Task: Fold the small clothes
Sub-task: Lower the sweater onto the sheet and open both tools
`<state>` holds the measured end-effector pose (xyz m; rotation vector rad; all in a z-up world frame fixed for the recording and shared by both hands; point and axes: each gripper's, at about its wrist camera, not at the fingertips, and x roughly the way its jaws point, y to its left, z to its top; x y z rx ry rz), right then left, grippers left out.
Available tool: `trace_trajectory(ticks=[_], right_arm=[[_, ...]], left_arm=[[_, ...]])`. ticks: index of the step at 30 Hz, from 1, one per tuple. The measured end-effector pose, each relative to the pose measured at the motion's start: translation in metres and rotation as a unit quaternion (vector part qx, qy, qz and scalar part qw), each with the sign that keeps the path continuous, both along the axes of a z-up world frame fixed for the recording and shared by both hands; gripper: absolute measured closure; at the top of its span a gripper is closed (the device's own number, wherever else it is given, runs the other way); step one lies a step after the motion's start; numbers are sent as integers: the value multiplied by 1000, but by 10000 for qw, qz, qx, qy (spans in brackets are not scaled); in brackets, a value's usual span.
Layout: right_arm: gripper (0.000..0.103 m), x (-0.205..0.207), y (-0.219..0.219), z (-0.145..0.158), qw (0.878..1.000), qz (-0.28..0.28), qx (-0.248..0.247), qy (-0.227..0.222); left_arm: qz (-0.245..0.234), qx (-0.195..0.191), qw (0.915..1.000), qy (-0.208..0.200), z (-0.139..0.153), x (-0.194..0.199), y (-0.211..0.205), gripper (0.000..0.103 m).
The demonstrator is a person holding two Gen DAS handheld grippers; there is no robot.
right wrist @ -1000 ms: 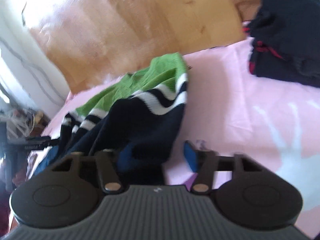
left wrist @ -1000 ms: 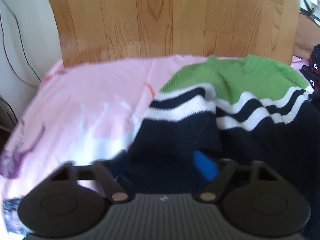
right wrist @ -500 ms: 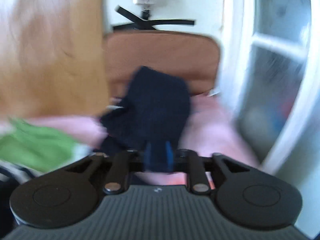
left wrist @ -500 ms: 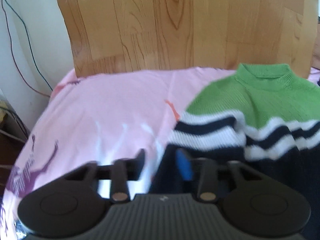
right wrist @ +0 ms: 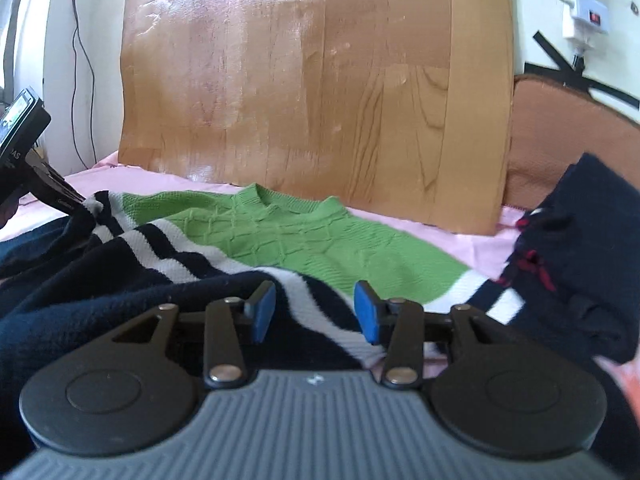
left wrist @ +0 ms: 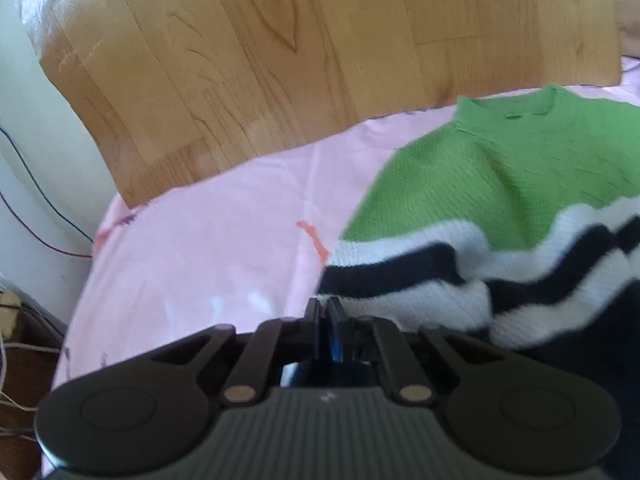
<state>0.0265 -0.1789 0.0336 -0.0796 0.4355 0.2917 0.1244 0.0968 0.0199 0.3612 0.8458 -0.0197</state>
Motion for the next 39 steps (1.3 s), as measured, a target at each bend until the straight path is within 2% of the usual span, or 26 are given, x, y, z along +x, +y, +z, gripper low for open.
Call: trace_trajectory(ticks=[3,5,7,8,9,10,11,13,14,18,21,24,26,29,30,33,39], right_arm=[[56,6,-9,-1,9986,-137,346,383],[56,8,-25,-3,9937,-239,939,573],[57,12,-43,-8,9819,-517,1627,824],[57,13,-53,-10,9750,-636,1942,877],[56,13,-57,-11,9717,-660,2100,861],[56,12,-59,-10,9712,-693,2120,834],[56,11,-58,-10,9716,-683,2106,837],[56,9,-55,-8,9736,-621,2029,844],[55,8,-55,-7,9740,-599,2018,839],[55,7,-60,-6,9710,-606,2165,817],[55,7,-61,-9,9684,-644,2292,748],[55,5,-68,-8,9628,-774,2477,757],[55,-3,-74,-6,9557,-730,2707,898],[55,-26,-79,-4,9477,-454,2929,1186],[54,-36,-79,-1,9486,-346,2879,1271],[54,-66,-70,6,9537,-55,2619,1475],[54,-116,-25,5,9556,641,2096,1970]], left_arm=[[678,14,9974,-257,-3,22,23,98],[1067,-58,9933,-430,0,41,35,97],[1275,-158,9908,-435,0,65,35,97],[1347,-63,9899,-434,-4,76,31,100],[1510,355,9863,-554,-10,84,25,100],[1605,734,9824,-607,-19,88,18,99],[1602,928,9815,-496,-27,95,14,97],[1647,685,9837,-210,-33,98,19,96],[1671,516,9844,-212,-33,94,23,96],[1653,253,9841,-600,-22,57,28,96],[1552,-153,9840,-863,-2,4,29,94],[1251,-849,9864,-649,4,-47,40,94],[1019,-1149,9873,-411,-2,-82,43,92],[674,-1496,9864,-34,-20,-135,42,80],[576,-1635,9848,83,-25,-148,43,76],[323,-2056,9775,343,-35,-187,34,75],[-226,-2471,9680,381,-33,-235,22,62]])
